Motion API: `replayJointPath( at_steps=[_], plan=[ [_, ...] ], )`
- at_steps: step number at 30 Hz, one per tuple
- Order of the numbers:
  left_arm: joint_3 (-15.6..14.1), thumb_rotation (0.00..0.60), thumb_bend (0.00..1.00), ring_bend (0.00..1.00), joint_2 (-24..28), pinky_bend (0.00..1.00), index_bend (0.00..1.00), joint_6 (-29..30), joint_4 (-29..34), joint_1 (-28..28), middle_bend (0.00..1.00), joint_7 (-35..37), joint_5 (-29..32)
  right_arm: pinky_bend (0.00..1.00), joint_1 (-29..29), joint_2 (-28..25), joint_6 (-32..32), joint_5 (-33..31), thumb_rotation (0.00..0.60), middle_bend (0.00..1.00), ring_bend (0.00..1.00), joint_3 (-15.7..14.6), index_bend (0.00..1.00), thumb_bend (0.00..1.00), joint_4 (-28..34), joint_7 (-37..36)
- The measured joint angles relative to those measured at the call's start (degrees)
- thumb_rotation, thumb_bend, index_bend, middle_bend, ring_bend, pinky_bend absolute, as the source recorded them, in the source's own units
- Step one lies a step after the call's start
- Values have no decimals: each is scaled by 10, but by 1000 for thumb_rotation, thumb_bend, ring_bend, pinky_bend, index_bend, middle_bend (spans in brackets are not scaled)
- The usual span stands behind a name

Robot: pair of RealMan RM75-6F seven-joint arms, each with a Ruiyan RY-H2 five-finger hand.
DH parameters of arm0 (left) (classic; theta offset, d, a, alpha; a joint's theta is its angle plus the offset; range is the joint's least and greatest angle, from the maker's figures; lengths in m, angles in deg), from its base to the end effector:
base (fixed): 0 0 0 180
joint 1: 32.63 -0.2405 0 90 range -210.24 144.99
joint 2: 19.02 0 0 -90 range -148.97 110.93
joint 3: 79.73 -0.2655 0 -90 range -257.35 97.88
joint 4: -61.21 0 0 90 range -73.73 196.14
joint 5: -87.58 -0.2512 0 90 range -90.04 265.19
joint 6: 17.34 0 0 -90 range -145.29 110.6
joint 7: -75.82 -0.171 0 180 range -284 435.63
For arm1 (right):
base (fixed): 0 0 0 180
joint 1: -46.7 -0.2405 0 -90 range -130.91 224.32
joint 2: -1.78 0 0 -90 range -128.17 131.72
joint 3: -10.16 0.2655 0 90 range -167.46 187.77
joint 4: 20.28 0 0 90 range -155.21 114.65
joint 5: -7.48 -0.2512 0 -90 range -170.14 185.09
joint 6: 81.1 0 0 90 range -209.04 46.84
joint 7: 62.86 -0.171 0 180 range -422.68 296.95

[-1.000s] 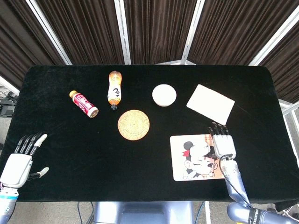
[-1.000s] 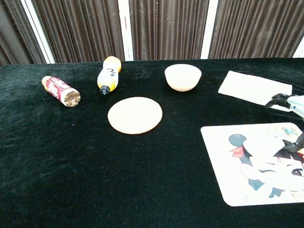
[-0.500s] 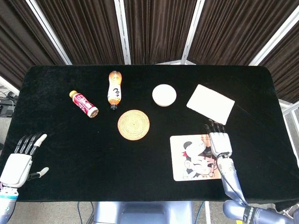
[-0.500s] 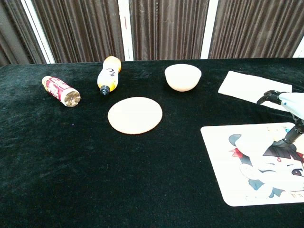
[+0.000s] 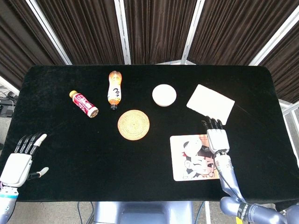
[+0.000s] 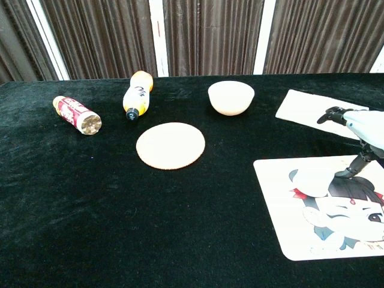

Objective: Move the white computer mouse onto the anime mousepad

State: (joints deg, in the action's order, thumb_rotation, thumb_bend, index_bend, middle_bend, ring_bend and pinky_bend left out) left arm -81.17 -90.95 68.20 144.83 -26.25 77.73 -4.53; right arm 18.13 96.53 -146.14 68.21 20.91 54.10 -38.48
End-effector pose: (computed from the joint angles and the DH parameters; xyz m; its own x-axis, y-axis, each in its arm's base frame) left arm -0.3371 0.2024 0.0755 0.3931 0.0605 0.9175 0.9136 -0.1385 -0.3823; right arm -0.2640 -0.3569 -0.0545 0.4645 -0.1889 0.8652 -0.8831 -0.0258 0.4684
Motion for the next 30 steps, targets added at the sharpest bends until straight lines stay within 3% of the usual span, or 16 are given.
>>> replayJointPath(
  at_steps=[15,24,30],
  plan=[
    [-1,600,82,0,3,0,0,-3,6,-1,0,8,3,0,-8,10,10,19,600,0,0,3,121,56,-8,-24],
    [0,600,82,0,3,0,0,-5,1,-1,0,15,5,0,-6,2,-29,51,600,0,0,3,122,58,-13,-12],
    [2,600,71,0,-1,0,0,2,-6,-2,0,15,5,0,21,-41,-77,85,600,0,0,-10,117,57,27,-21]
  ],
)
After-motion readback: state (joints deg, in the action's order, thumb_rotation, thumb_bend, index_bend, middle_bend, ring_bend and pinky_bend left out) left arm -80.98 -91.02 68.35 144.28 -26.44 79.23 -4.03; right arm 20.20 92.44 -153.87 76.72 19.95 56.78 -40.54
